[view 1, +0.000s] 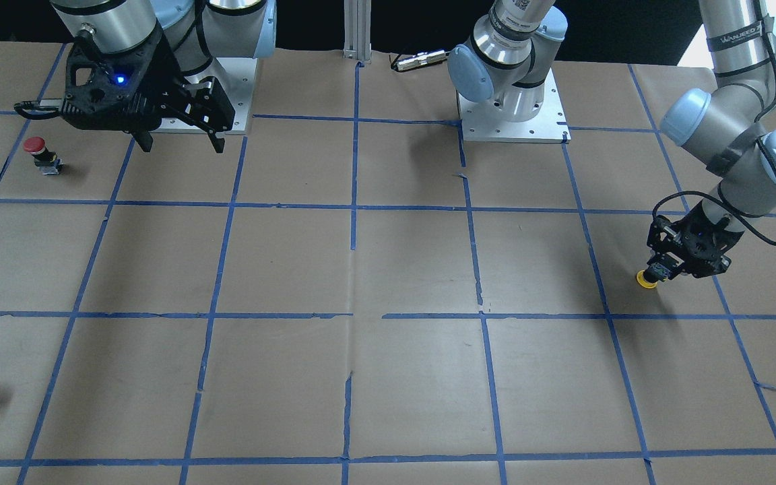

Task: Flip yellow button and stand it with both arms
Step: 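Lift the yellow button with the left gripper and carry it toward the table center, then hold the button out with the left gripper while the right gripper approaches its yellow cap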

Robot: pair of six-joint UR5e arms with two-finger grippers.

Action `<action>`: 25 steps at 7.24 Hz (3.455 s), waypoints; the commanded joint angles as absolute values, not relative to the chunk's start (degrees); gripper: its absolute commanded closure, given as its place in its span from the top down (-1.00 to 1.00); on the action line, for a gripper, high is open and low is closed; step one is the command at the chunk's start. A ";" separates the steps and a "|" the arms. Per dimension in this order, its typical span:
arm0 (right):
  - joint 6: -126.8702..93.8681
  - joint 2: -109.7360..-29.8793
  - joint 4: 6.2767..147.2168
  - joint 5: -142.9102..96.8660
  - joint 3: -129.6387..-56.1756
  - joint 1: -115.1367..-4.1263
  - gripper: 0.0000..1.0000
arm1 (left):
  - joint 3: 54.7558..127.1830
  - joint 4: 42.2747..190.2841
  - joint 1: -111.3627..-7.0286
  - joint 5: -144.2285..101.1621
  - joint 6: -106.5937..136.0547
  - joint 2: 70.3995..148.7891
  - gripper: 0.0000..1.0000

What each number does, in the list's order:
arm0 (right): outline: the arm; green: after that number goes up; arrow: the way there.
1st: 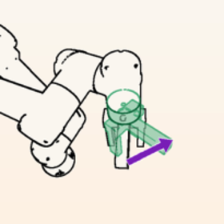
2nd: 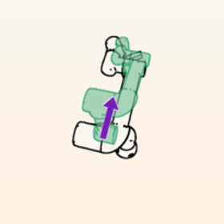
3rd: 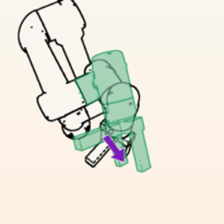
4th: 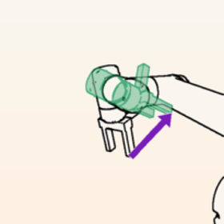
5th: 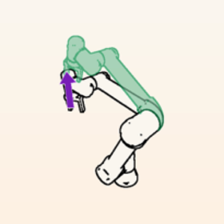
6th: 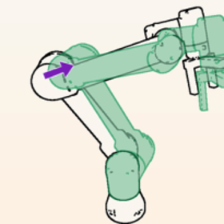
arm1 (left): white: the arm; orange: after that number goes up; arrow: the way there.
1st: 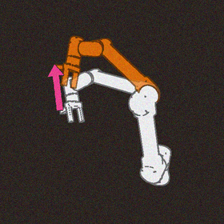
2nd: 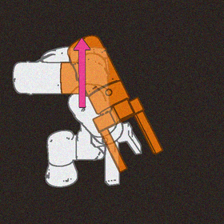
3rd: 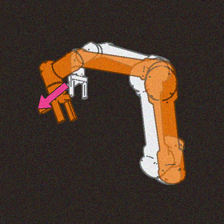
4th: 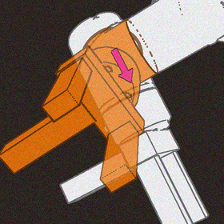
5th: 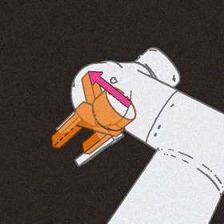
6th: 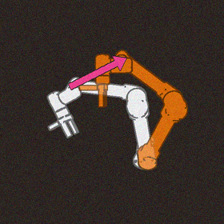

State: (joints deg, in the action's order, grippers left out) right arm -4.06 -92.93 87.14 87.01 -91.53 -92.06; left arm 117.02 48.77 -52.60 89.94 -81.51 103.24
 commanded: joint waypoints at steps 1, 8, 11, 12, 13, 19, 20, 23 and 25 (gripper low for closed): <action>-3.96 -92.90 87.28 87.01 -91.49 -92.02 0.98 | 116.11 52.18 -52.91 89.22 -80.69 101.61 -0.70; -3.60 -92.46 87.72 75.29 -91.41 -76.24 0.98 | 115.66 78.13 -71.68 56.14 -36.99 85.79 -0.70; -4.22 -92.11 81.50 57.46 -91.49 -75.24 0.98 | 115.75 78.05 -78.64 31.72 -15.98 82.90 -0.70; -4.31 -90.98 78.52 48.61 -91.49 -73.49 0.98 | 115.75 77.26 -80.66 25.46 -10.25 81.92 -0.70; -3.87 -89.84 74.92 37.03 -91.76 -71.39 0.96 | 115.66 77.08 -82.86 21.49 -9.24 80.87 -0.70; -12.01 -97.91 63.55 20.39 -101.25 -72.95 0.99 | 115.75 69.71 -87.19 7.73 -2.64 81.91 -0.80; -12.13 -97.74 61.37 20.48 -101.25 -73.91 0.99 | 115.75 69.18 -87.19 7.73 -2.64 82.18 -0.80; -12.04 -97.47 61.96 19.95 -100.90 -80.92 0.95 | 115.75 67.85 -87.19 7.47 -1.85 82.26 -0.83; -12.22 -97.38 64.66 19.95 -100.72 -81.39 0.95 | 115.75 67.68 -87.19 7.12 -1.85 82.35 -0.83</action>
